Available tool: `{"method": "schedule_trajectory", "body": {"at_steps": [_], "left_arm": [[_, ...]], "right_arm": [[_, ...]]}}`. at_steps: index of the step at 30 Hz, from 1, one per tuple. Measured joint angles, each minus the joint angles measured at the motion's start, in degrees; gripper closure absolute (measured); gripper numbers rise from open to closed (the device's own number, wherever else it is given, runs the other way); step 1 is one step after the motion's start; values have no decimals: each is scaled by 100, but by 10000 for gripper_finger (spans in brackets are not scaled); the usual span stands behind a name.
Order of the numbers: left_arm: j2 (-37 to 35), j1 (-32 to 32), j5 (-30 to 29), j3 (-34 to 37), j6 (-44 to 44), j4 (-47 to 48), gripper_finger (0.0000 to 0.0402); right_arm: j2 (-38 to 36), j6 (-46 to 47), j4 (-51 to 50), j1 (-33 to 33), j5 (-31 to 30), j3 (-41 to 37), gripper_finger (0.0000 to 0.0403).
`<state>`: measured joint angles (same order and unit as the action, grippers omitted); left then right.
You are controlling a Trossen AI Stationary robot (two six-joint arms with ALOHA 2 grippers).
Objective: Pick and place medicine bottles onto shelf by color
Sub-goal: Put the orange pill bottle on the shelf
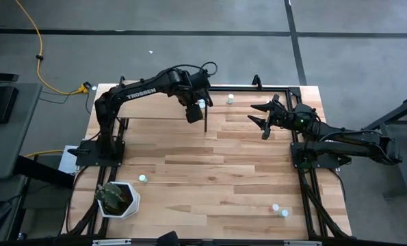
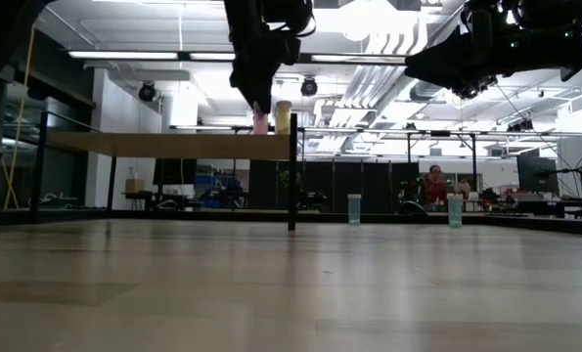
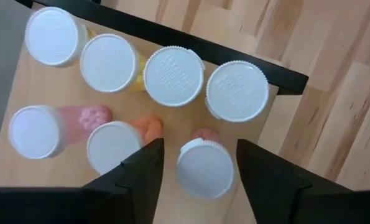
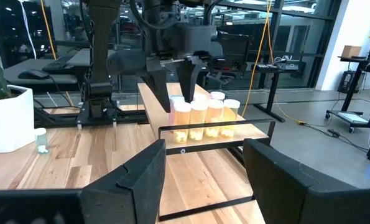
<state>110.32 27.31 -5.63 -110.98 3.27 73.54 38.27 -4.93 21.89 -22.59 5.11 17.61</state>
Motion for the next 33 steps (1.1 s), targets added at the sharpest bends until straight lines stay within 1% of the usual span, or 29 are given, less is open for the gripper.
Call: {"method": "schedule_trajectory", "body": {"at_steps": [4, 7, 9, 13, 16, 18, 20, 22, 25, 28, 33], "left_arm": [[-126, 8, -87, -15, 0, 19, 206], [-203, 7, -139, -188, -9, 61, 206], [-261, 4, -157, -393, -9, 125, 206], [-286, -7, -325, -1022, -124, 303, 206], [-412, -9, -429, -1385, -301, 237, 206], [-599, -32, -436, -1397, -311, -53, 206], [-831, -103, -442, -1263, -360, -521, 206], [-1167, -234, -407, -875, -316, -1225, 206], [-1781, -553, -299, 174, -105, -2610, 206], [-2489, -880, -232, 1684, 61, -4111, 206], [-3736, -1266, -236, 4600, 7, -6840, 206]], "right_arm": [[0, 0, -1, 2, 1, 0, 197], [1, -2, -4, 0, -10, 0, 197], [1, -1, -9, 0, -34, 0, 197], [-1, 0, -28, 0, -36, 0, 197], [1, 0, -30, 0, -38, 0, 197], [0, -2, -66, 1, -38, 0, 197], [0, -2, -133, 0, -40, 0, 197], [1, -20, -201, 0, -40, 0, 197], [1, -46, -286, 0, -42, 0, 197], [-1, -46, -343, 0, -42, 0, 197], [1, -2, -367, 0, -42, 0, 197]]}}
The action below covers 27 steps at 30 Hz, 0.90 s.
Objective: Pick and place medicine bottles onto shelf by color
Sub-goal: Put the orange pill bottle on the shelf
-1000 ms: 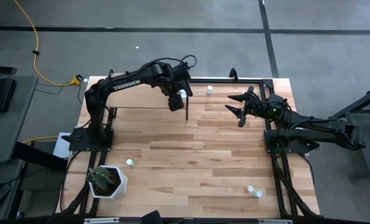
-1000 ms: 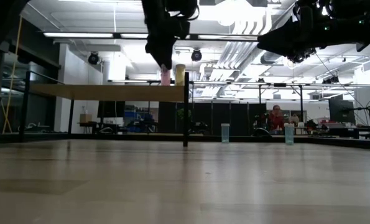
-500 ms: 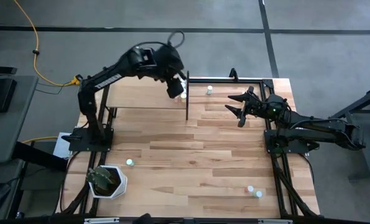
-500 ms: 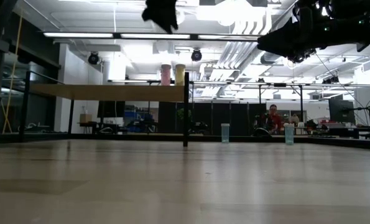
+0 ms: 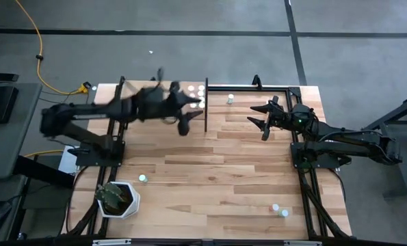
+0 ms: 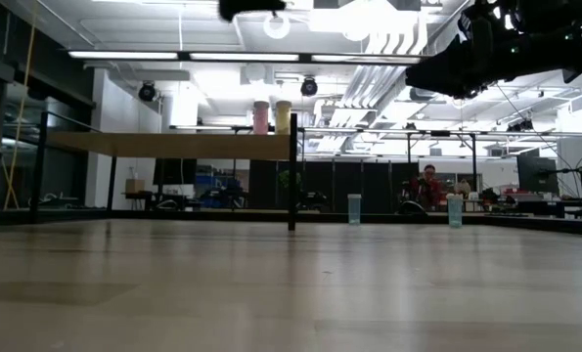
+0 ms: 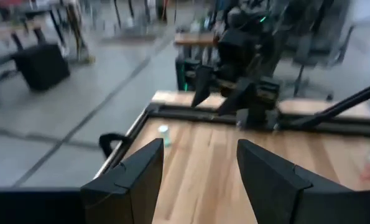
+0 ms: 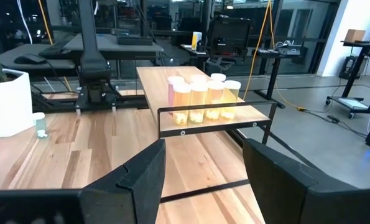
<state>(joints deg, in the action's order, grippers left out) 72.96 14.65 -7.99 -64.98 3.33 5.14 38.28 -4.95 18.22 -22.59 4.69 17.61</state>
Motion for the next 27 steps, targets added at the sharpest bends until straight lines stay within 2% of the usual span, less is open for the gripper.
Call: {"method": "schedule_trajectory", "body": {"at_steps": [5, 8, 10, 13, 23, 25, 27], "left_arm": [[-966, -133, 41, 2614, -253, -3173, 206], [-1299, -188, 304, 3636, -246, -4596, 206], [-1446, -216, 524, 4078, -211, -5101, 206], [-1557, -214, 608, 4338, -34, -5433, 206], [-1601, -212, 605, 4357, -13, -5314, 206], [-1601, -212, 599, 4357, -15, -5312, 206], [-1601, -212, 599, 4357, -13, -5312, 206]], "right_arm": [[-2, 176, 0, 0, 0, 0, 197], [-1, 195, 0, 0, 0, 0, 197], [0, 197, 10, 0, 0, 0, 197], [-2, 197, 44, 0, 0, 0, 197], [-2, 385, 35, 5, 30, 0, 197], [0, 931, 44, 45, 418, 0, 197], [-1, 1577, 128, 231, 1228, 9, 197]]}}
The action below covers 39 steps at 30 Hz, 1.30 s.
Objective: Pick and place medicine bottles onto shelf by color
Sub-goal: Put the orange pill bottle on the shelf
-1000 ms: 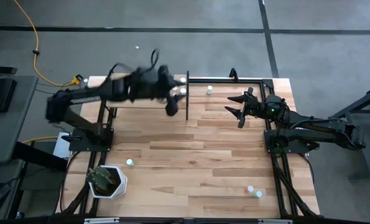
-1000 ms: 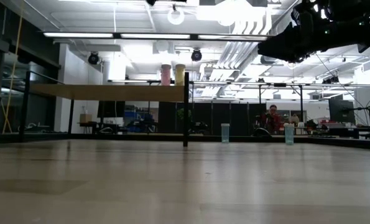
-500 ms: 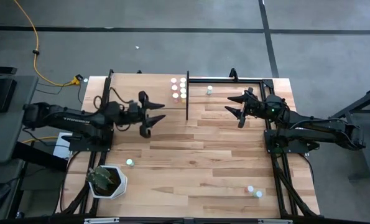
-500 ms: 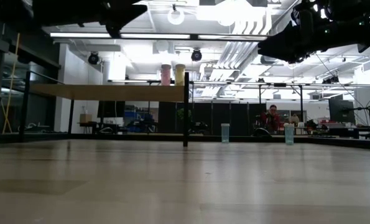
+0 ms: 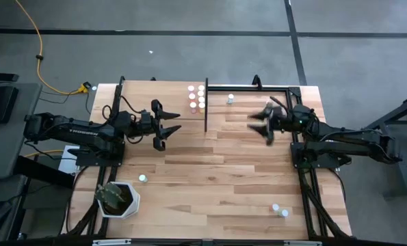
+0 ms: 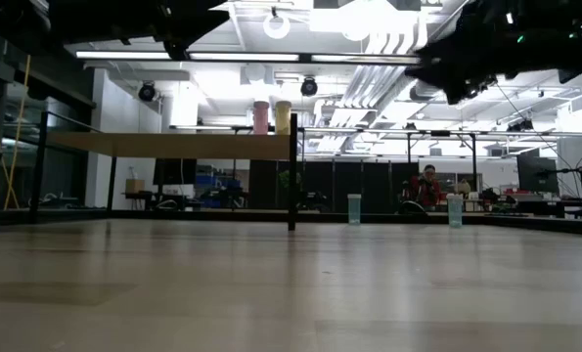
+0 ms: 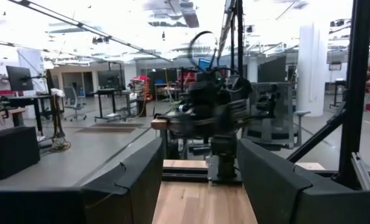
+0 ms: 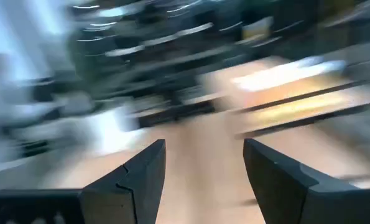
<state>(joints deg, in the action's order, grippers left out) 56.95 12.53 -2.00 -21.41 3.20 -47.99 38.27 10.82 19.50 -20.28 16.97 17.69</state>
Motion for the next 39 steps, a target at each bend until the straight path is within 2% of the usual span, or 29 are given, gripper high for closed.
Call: {"method": "schedule_trajectory", "body": {"at_steps": [1, 3, 5, 7, 9, 11, 14, 20, 24, 27, 33, 39], "left_arm": [[0, 0, -1, 0, 0, 0, 206], [0, 0, -5, 0, 1, 2, 206], [0, 4, -13, 0, 2, 3, 206], [2, 7, -15, 0, 0, 5, 206], [2, 7, -14, 0, 1, 13, 206], [2, 7, -15, 0, 2, 13, 206], [4, 7, -15, 0, -1, 14, 206], [4, 7, -35, 0, -361, 15, 206], [4, 7, -33, 0, -620, 47, 206], [7, 4, -15, 0, -861, 185, 206], [7, 4, -19, 0, -716, 165, 206], [7, 4, -151, 0, -538, 140, 206]], "right_arm": [[-2, 261, -138, 189, 382, 74, 197], [-1, 565, -900, 688, 566, 398, 197], [9, 649, -2324, 1350, -70, 893, 197], [162, 925, -4026, 2105, -1199, 1467, 197], [421, 1654, -5698, 2812, -2136, 2028, 197], [753, 2664, -6947, 3421, -2522, 2509, 197], [1256, 4174, -8067, 4155, -2470, 2975, 197], [2326, 6434, -8088, 5400, -1817, 3268, 197], [3189, 7287, -7886, 6019, -1215, 3462, 197], [3791, 7298, -7779, 6230, -933, 3725, 197], [4668, 6880, -7698, 6317, -911, 4415, 197], [5284, 6872, -7695, 6322, -911, 4914, 197]]}}
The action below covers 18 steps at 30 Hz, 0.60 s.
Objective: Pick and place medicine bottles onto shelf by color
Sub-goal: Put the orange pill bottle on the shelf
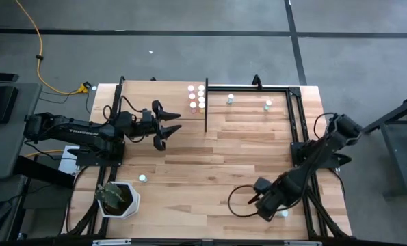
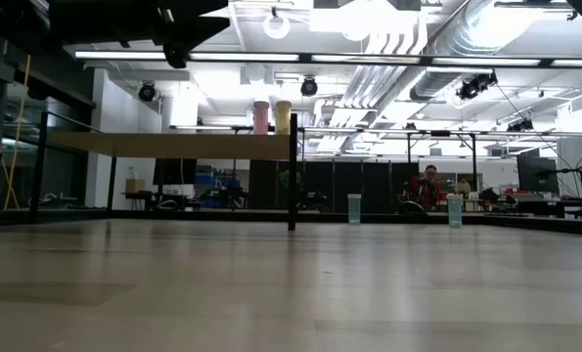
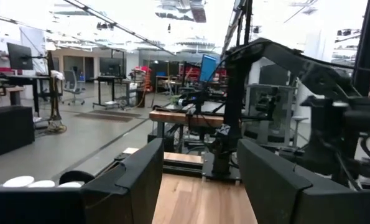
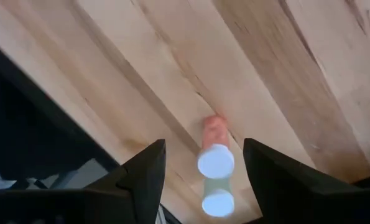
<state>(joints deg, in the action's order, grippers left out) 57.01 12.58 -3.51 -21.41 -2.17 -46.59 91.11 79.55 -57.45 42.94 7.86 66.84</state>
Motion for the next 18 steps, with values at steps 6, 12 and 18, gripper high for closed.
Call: {"method": "schedule_trajectory", "body": {"at_steps": [6, 12, 18], "left_arm": [[0, 2, -15, 0, 147, 0, 206], [0, 2, -15, -2, 136, 0, 206], [0, 2, -15, -2, 134, -2, 206]], "right_arm": [[574, 407, -59, 57, 358, 54, 197], [835, 402, -284, 154, 604, 54, 197], [833, 402, -281, 149, 568, 54, 197]]}}
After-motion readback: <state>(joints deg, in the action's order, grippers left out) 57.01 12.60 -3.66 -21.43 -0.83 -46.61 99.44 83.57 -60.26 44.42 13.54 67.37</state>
